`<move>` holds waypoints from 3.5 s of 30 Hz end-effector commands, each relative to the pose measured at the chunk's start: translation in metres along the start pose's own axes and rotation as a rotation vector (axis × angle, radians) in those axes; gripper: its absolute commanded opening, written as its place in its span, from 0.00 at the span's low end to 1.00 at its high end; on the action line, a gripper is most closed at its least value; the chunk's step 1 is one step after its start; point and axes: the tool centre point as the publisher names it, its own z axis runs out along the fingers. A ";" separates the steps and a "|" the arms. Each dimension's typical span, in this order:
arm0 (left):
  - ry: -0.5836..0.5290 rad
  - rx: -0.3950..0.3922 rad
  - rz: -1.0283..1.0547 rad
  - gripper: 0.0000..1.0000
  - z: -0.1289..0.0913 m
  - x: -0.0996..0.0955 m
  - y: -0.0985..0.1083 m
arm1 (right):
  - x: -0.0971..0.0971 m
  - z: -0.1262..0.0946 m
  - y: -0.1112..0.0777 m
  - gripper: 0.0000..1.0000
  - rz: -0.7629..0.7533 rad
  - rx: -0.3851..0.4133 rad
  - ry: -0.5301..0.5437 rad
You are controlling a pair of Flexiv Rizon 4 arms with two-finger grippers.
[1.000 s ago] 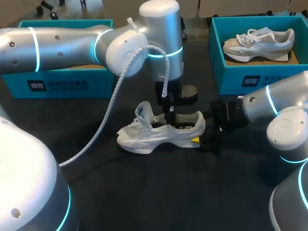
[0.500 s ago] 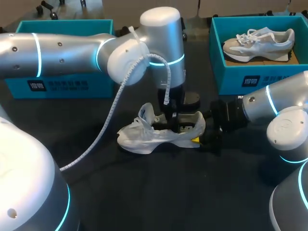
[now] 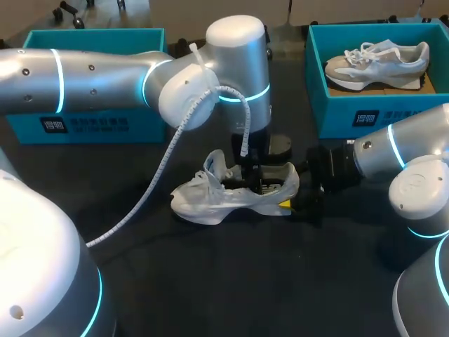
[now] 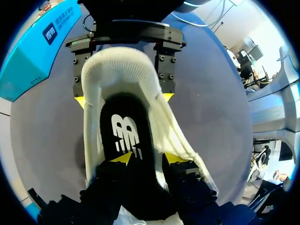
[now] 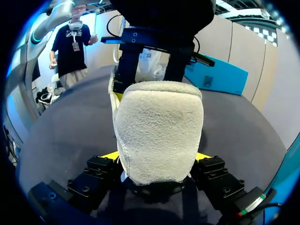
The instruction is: Take the shoe out of the shoebox, open the shoe tongue, remove and reinsert the insole, then place the shoe into the shoebox
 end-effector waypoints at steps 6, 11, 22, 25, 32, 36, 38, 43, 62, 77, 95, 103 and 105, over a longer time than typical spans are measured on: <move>-0.057 0.019 0.021 0.36 0.017 -0.005 0.002 | -0.001 0.006 0.000 0.00 0.001 0.005 -0.003; -0.069 0.012 0.028 0.14 0.023 -0.008 0.006 | -0.001 0.006 0.000 0.00 0.001 0.005 -0.003; -0.061 0.023 0.010 0.00 0.001 -0.014 0.015 | -0.001 0.006 0.000 0.00 0.001 0.005 -0.003; -0.050 0.030 0.004 0.00 -0.009 -0.014 0.017 | -0.001 0.006 0.000 0.00 0.001 0.005 -0.003; 0.009 0.049 0.006 0.00 -0.028 -0.009 0.020 | -0.001 0.006 0.000 0.00 0.001 0.005 -0.003; 0.041 0.063 0.015 0.00 -0.035 -0.003 0.021 | -0.001 0.006 0.000 0.00 0.001 0.005 -0.003; 0.057 0.071 0.020 0.00 -0.038 0.000 0.021 | -0.001 0.006 0.000 0.00 0.001 0.005 -0.003; 0.099 0.096 0.022 0.00 -0.043 0.006 0.023 | -0.001 0.006 0.000 0.00 0.001 0.005 -0.003; 0.087 0.069 0.083 0.35 -0.011 0.015 -0.002 | -0.001 0.006 0.000 0.00 0.001 0.005 -0.003; 0.011 0.068 0.107 0.62 0.005 0.009 0.001 | -0.001 0.006 0.000 0.00 0.001 0.005 -0.003; -0.041 0.068 0.148 0.64 0.029 -0.003 0.004 | -0.001 0.006 0.000 0.00 0.001 0.005 -0.003; -0.083 0.065 0.157 0.31 0.034 -0.008 0.006 | -0.001 0.006 0.000 0.00 0.001 0.005 -0.003; -0.086 0.065 0.156 0.25 0.033 -0.009 0.007 | -0.001 0.006 0.000 0.00 0.001 0.005 -0.003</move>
